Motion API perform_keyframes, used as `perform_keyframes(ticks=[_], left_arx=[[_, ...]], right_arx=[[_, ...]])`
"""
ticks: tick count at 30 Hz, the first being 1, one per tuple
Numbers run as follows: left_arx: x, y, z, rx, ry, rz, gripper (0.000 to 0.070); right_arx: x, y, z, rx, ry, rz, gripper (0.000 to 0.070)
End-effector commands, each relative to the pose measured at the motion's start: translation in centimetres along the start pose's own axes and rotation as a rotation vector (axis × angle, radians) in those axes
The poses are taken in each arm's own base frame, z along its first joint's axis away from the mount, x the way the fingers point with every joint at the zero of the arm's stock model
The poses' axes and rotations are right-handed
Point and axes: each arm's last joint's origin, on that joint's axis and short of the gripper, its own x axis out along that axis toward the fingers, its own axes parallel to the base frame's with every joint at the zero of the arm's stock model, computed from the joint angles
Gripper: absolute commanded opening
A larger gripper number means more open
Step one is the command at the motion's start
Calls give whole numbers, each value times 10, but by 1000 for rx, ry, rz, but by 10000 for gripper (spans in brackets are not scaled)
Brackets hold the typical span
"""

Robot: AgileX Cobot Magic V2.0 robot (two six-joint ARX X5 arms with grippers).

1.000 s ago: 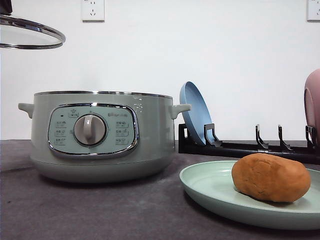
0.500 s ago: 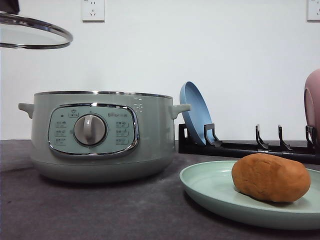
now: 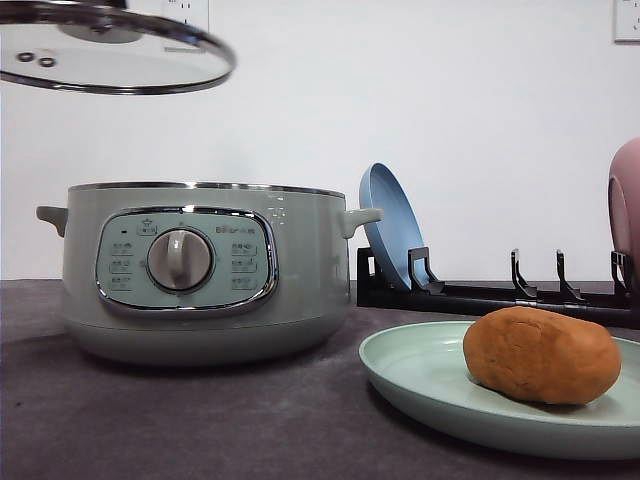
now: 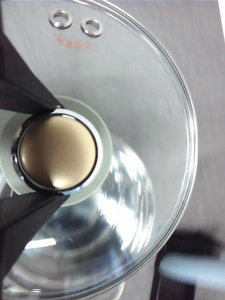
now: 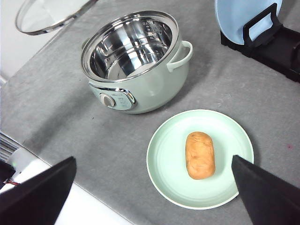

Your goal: Transfer potato from steamer to green plate

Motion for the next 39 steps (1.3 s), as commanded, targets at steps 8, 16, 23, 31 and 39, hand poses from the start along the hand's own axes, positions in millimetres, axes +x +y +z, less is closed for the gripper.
perform_keyframes(ticks=[8,16,23,31,39], left_arx=[[8,-41,9,95,-27,-107,0],[39,-62,9,144,43,-141,0],[67,-69,9,167,97,-143,0],[91,-72,7,175,154,-138,0],[113,-74,5,180,204,-132,0]], right_arx=[[-3,2,3,-1,-24,11,699],[-3,2,4,-5,-31,12,699],[-3,2,5,-8,-45,16,699],[-3,2,5,-8,-46,10,699],[-3,2,5,-3,-47,10,699]])
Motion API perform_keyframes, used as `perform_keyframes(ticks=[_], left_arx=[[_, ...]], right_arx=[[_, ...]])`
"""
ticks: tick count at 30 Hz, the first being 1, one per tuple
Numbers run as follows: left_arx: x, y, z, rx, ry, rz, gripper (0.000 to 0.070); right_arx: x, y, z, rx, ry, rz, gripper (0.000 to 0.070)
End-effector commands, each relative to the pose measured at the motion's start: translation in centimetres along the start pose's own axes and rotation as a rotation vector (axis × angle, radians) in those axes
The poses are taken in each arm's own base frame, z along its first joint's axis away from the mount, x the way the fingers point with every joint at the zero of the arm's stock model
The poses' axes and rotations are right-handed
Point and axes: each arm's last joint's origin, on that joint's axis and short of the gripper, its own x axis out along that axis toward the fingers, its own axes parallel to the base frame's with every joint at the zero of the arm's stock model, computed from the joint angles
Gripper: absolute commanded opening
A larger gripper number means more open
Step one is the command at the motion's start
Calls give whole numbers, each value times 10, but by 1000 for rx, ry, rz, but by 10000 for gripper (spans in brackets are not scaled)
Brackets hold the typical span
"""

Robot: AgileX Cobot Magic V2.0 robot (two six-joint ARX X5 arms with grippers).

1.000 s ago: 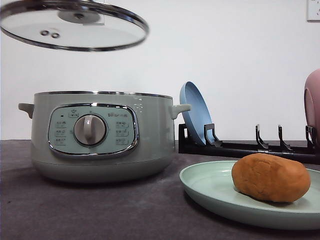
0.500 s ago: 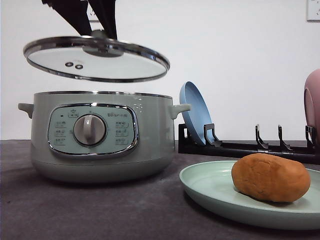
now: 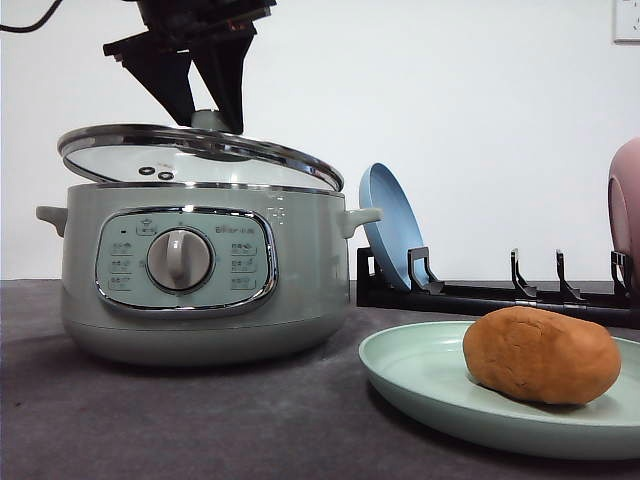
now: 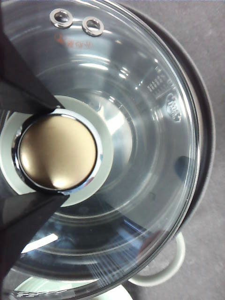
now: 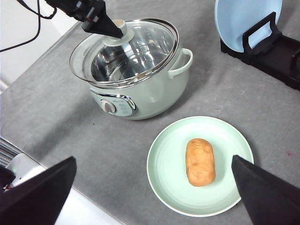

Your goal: Transfer potato from steamer to green plate

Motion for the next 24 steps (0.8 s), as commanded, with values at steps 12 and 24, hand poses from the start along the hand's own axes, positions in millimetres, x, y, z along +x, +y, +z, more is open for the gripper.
perform_keyframes(ticks=[12,24], left_arx=[[20,0,12,19,-3,-4,0],[36,1,11,20,44,-2,0]], right_arx=[[-3,2,3,2,-23,6,699],[-3,1,4,0,-31,-15,699]])
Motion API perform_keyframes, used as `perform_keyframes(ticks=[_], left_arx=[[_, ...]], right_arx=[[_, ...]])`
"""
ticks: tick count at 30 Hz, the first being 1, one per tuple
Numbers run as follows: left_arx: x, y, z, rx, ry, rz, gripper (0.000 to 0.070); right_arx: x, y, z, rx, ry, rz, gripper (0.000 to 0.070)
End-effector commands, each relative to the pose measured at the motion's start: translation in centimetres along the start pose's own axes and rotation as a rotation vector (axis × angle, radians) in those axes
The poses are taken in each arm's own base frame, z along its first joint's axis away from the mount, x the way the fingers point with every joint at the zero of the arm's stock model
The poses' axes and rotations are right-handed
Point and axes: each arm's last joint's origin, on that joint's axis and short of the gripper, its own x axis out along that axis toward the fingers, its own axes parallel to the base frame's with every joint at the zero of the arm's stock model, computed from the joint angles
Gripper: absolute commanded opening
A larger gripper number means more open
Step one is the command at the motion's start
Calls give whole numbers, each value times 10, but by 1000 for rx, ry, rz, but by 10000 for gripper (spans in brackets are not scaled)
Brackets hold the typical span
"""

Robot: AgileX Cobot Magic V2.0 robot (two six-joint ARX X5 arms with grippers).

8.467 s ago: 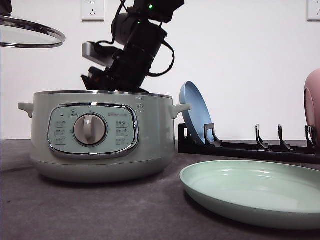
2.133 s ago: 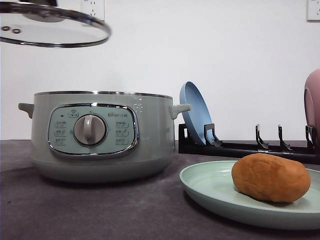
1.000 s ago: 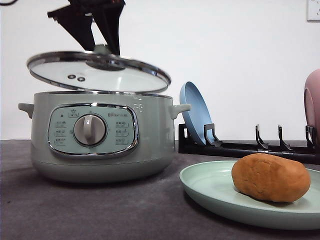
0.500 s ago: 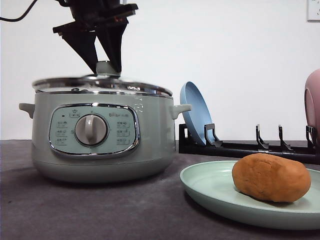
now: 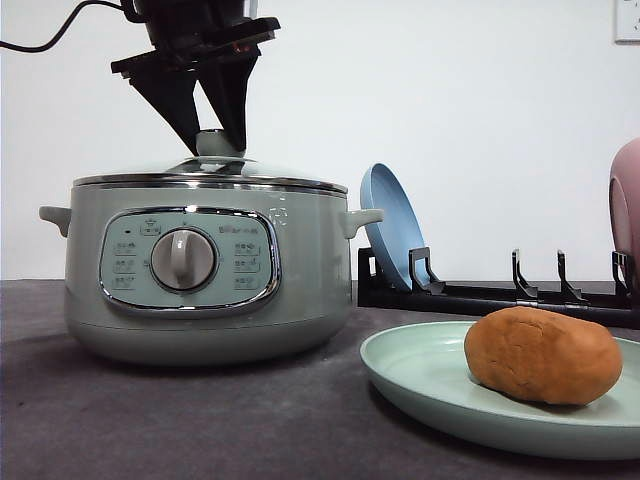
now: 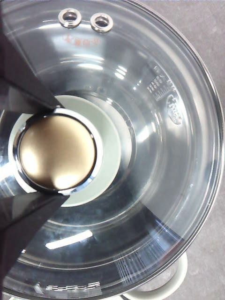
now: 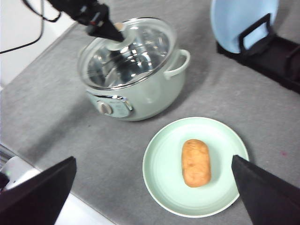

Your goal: Transfer potato from steamer to green plate

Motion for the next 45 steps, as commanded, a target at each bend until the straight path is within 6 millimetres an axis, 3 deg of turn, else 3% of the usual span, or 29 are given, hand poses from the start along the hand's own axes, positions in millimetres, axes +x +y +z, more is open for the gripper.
perform_keyframes(ticks=[1,6,11,14,17,24,35,41,45], left_arx=[[20,-2,6,18,27,-7,0],[23,-2,5,11,36,-8,19],[21,-2,6,-1,32,-7,307],[16,-1,5,-5,21,-6,441],[3,-1,5,-5,-11,-5,527],[-54,-1,-5,-14,-138,-5,599],[-147,-16,-48,13,-275,-40,596],[-181,-26,-83,58,-353,-76,596],[-187,-26,-115,74,-392,-88,596]], right_arx=[[-3,2,3,-1,-24,8,699],[-3,2,3,-1,-23,7,699],[-3,2,3,0,-23,8,699],[-3,2,3,0,-23,8,699],[-3,2,3,0,-23,8,699],[-3,2,3,0,-23,6,699],[-3,1,3,0,-29,-16,699],[-3,1,3,1,-29,-15,699],[-3,1,4,0,-33,-14,699]])
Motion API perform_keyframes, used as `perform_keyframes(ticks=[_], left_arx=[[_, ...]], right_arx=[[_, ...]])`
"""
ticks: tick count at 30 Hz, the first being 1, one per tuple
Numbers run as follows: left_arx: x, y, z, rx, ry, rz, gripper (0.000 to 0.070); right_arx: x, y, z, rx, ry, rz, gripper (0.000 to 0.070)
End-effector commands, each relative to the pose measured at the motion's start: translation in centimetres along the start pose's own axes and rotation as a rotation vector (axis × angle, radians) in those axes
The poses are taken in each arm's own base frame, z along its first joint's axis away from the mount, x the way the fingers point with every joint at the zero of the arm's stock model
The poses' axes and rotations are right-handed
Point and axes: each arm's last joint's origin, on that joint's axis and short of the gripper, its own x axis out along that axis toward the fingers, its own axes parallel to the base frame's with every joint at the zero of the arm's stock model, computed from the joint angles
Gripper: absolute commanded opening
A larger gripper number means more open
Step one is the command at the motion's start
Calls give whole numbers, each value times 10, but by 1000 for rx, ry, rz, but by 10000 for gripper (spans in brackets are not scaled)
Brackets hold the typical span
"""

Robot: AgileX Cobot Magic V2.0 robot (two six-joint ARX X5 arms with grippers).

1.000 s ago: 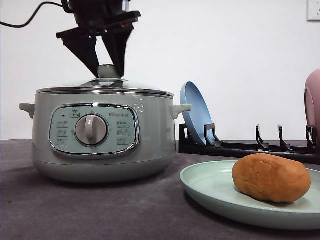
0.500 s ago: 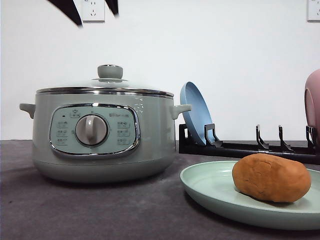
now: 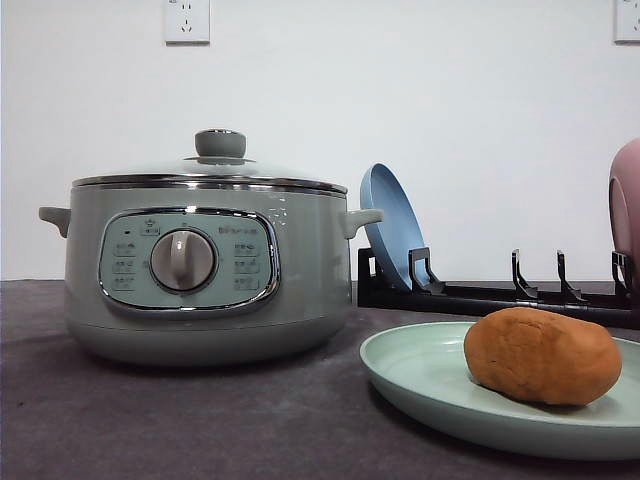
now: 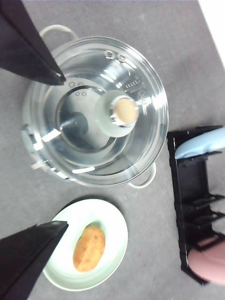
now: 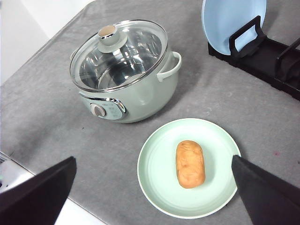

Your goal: Transfer potato from steamer to green plate

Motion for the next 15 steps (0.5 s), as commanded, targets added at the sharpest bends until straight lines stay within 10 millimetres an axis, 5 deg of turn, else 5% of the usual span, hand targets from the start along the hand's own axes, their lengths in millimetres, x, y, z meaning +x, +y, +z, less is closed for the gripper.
perform_keyframes(ticks=[1,9,15], left_arx=[[-4,-2,-10,8,-18,-13,596],[-17,-1,-80,0,-115,-19,596],[-19,0,-113,-65,-188,-27,596]], right_arx=[[-3,2,4,0,-26,10,699],[-3,2,4,-24,-26,10,699],[-3,2,4,-40,-26,10,699]])
